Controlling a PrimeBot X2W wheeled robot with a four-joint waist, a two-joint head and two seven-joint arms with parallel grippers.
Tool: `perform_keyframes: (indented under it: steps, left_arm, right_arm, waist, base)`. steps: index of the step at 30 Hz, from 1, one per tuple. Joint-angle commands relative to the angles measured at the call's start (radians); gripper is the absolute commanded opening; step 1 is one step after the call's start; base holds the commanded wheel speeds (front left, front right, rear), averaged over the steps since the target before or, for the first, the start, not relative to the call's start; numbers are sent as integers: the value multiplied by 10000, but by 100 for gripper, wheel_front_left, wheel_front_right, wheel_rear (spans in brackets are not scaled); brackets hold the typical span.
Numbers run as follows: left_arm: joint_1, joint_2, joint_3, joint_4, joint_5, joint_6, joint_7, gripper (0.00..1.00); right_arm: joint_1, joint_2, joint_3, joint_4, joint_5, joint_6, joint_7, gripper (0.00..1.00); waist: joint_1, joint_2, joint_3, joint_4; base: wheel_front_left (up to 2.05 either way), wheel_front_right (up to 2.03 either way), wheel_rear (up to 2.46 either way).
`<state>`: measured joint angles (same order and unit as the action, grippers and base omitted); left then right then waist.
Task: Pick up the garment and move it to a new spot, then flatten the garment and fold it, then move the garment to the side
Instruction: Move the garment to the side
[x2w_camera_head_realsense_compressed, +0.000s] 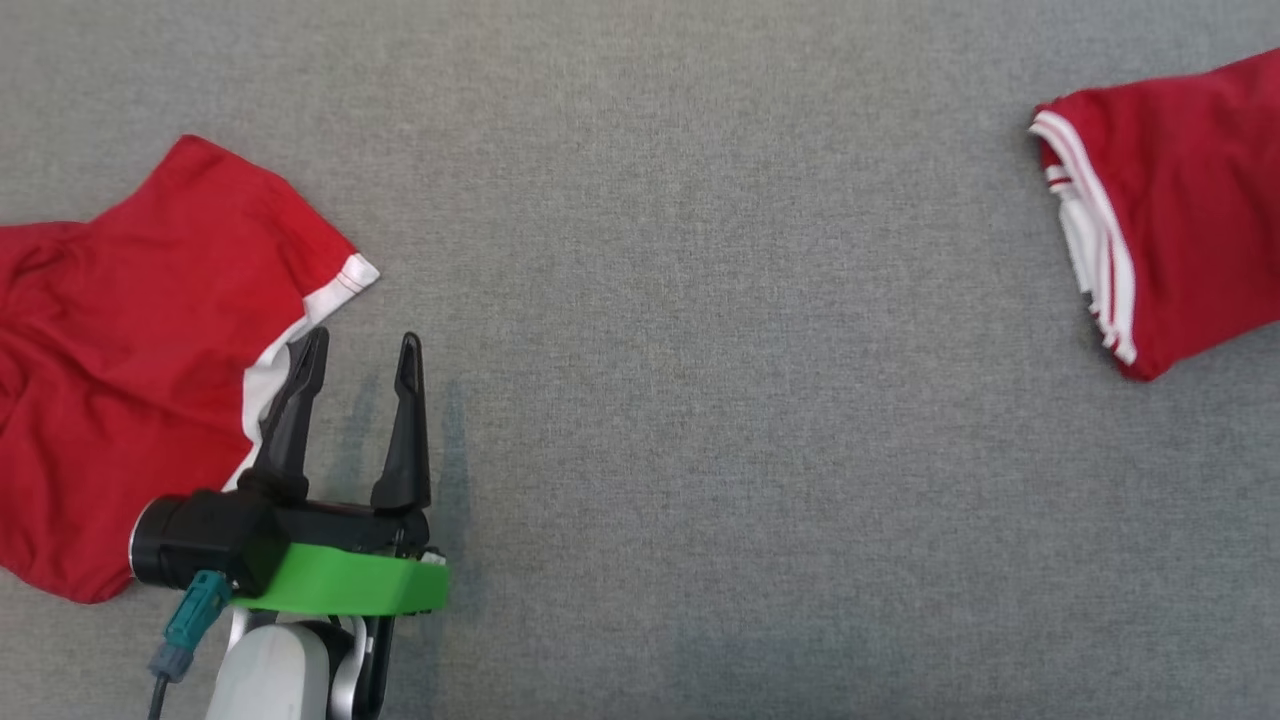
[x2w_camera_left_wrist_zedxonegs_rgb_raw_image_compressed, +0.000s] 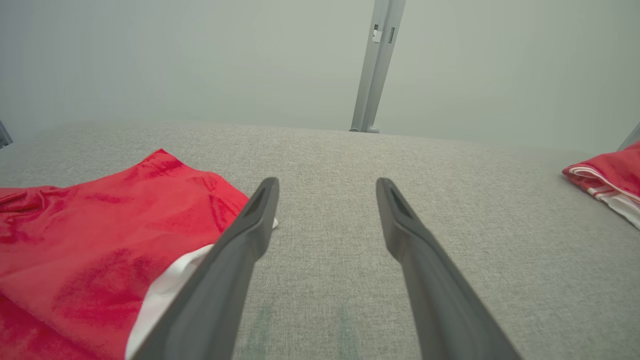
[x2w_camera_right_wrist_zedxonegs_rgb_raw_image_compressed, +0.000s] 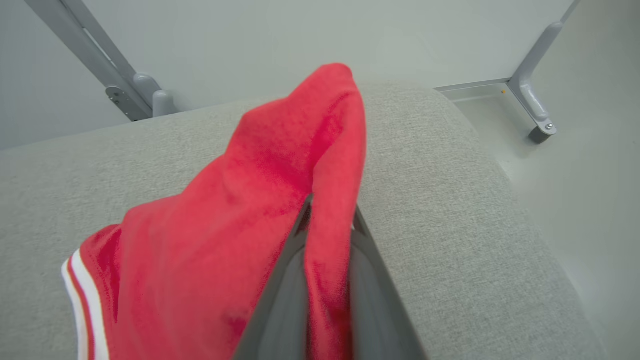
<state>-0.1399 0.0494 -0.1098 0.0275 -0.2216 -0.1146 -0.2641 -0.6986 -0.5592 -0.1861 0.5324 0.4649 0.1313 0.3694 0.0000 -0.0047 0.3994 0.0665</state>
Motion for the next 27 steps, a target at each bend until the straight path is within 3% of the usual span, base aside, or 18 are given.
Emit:
perform_keyframes:
  steps: [1, 14, 15, 16, 23, 27]
  left_arm:
    - [-184, 22, 30, -64, 94, -29, -2, 100]
    - [-338, 20, 846, -516, 395, -89, -2, 100]
    - [-331, 20, 862, -508, 400, -96, -2, 100]
    - [-316, 22, 863, -490, 412, -96, -2, 100]
    - [-149, 22, 917, -405, 204, -100, -2, 100]
    - [97, 22, 1020, -325, 63, -16, -2, 100]
  right_arm:
    - [-145, -42, -50, 40, -100, -11, -2, 0]
    - [-1332, -1485, -1106, 1774, -1776, -12, -382, 0]
    - [-1392, -1460, -1165, 1873, -2001, -12, -533, 29]
    - [-1450, -1392, -1183, 1941, -2213, -12, -702, 100]
    - [-1661, -1090, -1098, 2030, -3398, -12, -2445, 100]
    - [-1384, -533, -852, 1502, -3512, -12, -3842, 100]
  waist:
    - [0, 47, 1179, -282]
    - [0, 47, 1678, -396]
    - [0, 47, 1661, -417]
    - [0, 47, 1637, -436]
    - [0, 47, 1247, -637]
    - [0, 47, 673, -772]
  base:
    - [0, 0, 0]
    - [0, 0, 0]
    - [0, 0, 0]
    - [0, 0, 0]
    - [0, 0, 0]
    - [0, 0, 0]
